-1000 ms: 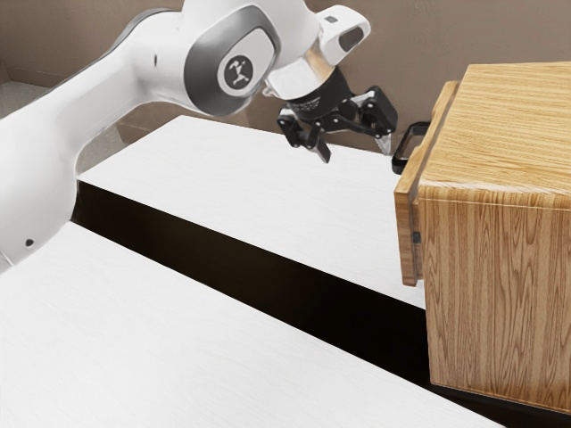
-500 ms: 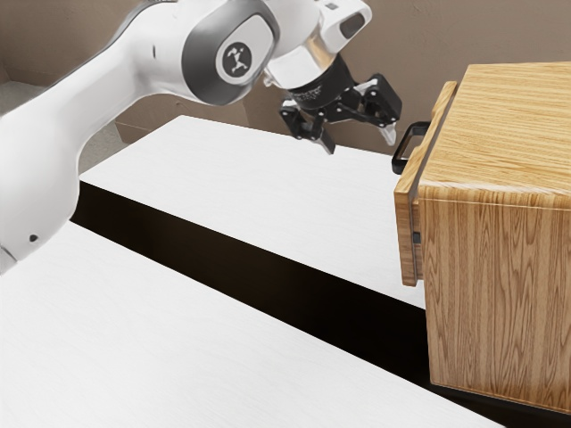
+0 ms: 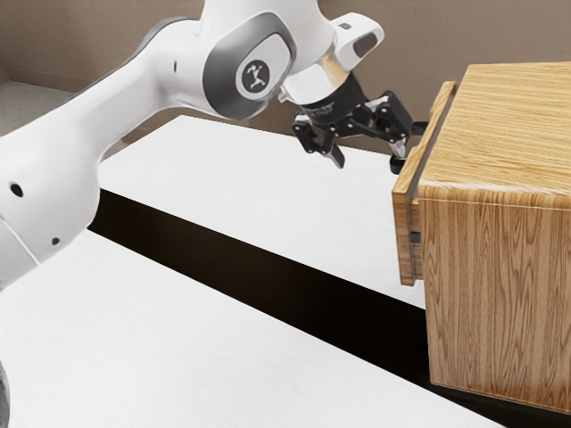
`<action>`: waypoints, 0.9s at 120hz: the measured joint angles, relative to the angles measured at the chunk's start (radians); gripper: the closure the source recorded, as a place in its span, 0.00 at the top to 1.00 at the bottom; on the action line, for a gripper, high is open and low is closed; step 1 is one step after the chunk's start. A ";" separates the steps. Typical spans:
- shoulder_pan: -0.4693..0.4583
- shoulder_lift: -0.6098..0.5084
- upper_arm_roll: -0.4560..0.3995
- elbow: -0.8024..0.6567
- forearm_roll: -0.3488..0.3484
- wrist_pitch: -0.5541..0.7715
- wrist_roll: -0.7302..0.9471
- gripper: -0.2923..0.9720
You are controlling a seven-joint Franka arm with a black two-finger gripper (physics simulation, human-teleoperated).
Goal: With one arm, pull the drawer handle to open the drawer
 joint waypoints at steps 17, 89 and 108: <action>0.010 -0.001 0.004 0.000 0.005 -0.002 0.000 0.77; 0.088 -0.016 0.003 -0.005 0.066 -0.072 0.006 0.77; 0.135 -0.022 0.004 -0.006 0.067 -0.093 0.007 0.77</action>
